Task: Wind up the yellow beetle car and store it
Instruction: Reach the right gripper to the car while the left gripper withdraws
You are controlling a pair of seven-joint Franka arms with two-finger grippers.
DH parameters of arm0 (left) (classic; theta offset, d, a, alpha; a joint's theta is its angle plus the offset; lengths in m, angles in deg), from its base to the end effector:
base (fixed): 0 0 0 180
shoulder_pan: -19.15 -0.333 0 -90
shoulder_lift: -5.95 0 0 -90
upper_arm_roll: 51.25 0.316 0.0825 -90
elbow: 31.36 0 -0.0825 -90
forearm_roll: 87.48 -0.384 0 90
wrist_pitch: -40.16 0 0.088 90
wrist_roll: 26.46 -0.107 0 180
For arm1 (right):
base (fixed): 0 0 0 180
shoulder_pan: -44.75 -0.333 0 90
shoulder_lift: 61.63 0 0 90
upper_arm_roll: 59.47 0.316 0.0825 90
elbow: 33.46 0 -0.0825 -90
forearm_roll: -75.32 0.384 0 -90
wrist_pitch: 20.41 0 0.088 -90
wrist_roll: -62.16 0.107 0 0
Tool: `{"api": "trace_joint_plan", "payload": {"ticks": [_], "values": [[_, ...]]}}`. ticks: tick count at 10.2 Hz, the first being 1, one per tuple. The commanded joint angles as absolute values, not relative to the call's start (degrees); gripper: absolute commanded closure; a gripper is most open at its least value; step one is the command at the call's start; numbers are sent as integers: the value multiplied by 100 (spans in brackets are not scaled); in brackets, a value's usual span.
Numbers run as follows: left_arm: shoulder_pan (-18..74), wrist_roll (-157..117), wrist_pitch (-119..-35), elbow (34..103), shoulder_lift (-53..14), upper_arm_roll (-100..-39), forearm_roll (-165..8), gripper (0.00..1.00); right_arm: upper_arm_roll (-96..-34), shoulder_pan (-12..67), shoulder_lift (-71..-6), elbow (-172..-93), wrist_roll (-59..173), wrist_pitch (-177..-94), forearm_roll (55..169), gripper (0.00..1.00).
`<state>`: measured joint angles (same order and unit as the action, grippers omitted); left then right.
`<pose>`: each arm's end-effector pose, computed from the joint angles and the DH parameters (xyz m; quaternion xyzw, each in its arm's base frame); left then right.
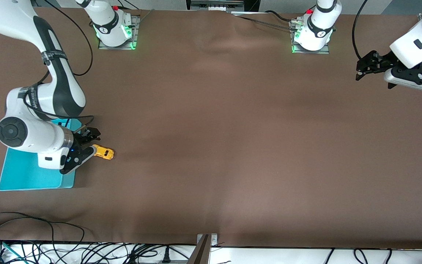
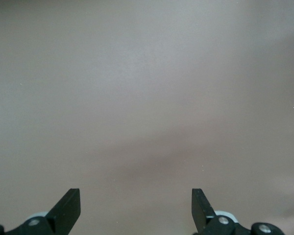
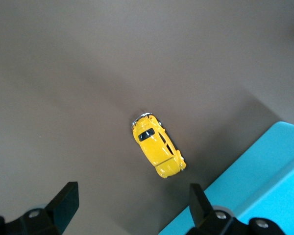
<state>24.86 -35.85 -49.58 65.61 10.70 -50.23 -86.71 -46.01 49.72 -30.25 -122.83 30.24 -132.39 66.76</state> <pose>0.5244 -0.0441 0.6116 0.9922 -0.1225 -0.0213 0.0083 0.6749 0.0690 0.3231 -0.9291 -0.3635 0.0678 0.0085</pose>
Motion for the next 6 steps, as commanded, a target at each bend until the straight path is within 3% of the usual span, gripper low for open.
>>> {"api": "trace_joint_plan", "payload": {"ticks": [1, 6], "values": [[2215, -3560, -4966, 6444, 1026, -5273, -8528, 0, -4636, 5037, -3061, -12801, 2291, -13956, 6565, 0], [2126, -3299, -4931, 6417, 999, -5345, -8528, 0, -4664, 5116, -2867, -13250, 2015, -14380, 6565, 0]]}}
